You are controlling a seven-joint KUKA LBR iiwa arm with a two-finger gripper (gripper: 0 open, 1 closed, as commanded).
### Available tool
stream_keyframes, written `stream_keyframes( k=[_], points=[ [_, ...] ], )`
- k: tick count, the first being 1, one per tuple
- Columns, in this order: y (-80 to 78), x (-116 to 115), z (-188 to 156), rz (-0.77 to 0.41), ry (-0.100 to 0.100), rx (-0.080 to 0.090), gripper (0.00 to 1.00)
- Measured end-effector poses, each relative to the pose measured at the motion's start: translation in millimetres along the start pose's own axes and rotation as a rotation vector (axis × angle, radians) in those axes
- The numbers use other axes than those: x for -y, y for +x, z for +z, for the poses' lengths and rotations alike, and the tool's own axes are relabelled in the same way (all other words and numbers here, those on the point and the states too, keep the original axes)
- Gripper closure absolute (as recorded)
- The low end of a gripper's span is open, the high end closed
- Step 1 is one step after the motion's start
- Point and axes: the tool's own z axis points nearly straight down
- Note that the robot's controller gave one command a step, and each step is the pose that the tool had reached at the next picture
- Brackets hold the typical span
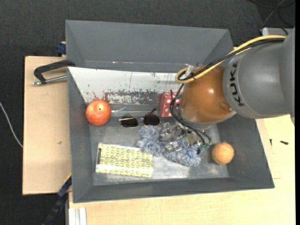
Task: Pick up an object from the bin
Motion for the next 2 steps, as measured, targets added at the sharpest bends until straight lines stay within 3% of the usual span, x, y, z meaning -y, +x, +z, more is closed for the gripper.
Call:
stream_keyframes(
  k=[1, 2],
  points=[
    [0.0, 0.0, 0.0, 0.000, 0.000, 0.000, 1.00],
    [21.0, 12.4, -136.2, -0.082, 0.001, -0.011, 1.00]
  ],
)
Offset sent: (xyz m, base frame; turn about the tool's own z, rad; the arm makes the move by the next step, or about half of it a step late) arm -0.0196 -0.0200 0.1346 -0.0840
